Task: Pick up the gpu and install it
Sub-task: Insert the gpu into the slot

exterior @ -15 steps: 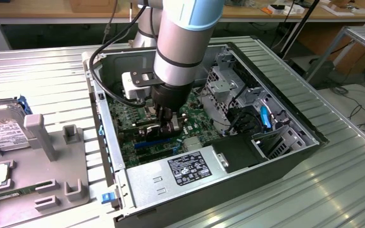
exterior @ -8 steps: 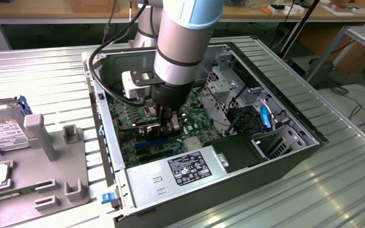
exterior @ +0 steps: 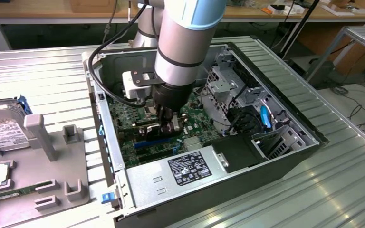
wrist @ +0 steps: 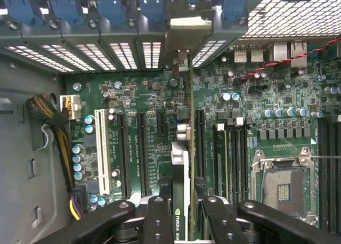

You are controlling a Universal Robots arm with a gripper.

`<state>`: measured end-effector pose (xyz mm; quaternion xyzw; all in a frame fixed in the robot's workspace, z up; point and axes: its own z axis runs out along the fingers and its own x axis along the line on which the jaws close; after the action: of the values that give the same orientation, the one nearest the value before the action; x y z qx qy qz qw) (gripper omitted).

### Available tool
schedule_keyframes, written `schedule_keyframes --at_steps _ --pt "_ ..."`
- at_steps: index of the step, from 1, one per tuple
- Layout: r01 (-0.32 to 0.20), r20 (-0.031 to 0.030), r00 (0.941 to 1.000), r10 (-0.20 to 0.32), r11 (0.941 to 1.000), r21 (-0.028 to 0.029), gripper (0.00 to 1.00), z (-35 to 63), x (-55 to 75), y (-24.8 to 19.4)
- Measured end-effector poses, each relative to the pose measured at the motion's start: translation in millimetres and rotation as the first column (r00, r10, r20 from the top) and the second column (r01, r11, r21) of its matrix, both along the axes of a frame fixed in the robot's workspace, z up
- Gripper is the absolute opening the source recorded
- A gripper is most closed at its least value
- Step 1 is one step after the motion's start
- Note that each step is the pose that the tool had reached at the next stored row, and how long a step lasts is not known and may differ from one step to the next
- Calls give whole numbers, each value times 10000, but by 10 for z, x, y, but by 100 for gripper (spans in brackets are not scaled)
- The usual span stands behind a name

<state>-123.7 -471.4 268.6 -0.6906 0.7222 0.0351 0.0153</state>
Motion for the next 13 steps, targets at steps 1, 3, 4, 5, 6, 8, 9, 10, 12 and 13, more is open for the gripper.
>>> schedule_keyframes --at_steps 1,3,4,5,6,8,9,10,12,13 --pt "-8 1 10000 8 10000 1 27 0 0 0" --pt "-8 0 10000 8 10000 3 27 -1 0 0" --pt "-9 0 10000 9 10000 3 27 -1 0 1" --pt "-9 0 10000 9 10000 2 27 0 0 1" --pt "-11 0 10000 11 10000 2 27 -1 0 1" --pt "-13 0 10000 13 10000 1 27 -1 0 1" --pt "-13 0 10000 13 10000 2 27 -2 0 1" --pt "-14 1 10000 14 10000 4 27 -4 0 3" --pt "-36 17 10000 36 10000 3 27 -11 -1 7" --pt "-70 20 10000 70 10000 0 27 -12 -1 6"
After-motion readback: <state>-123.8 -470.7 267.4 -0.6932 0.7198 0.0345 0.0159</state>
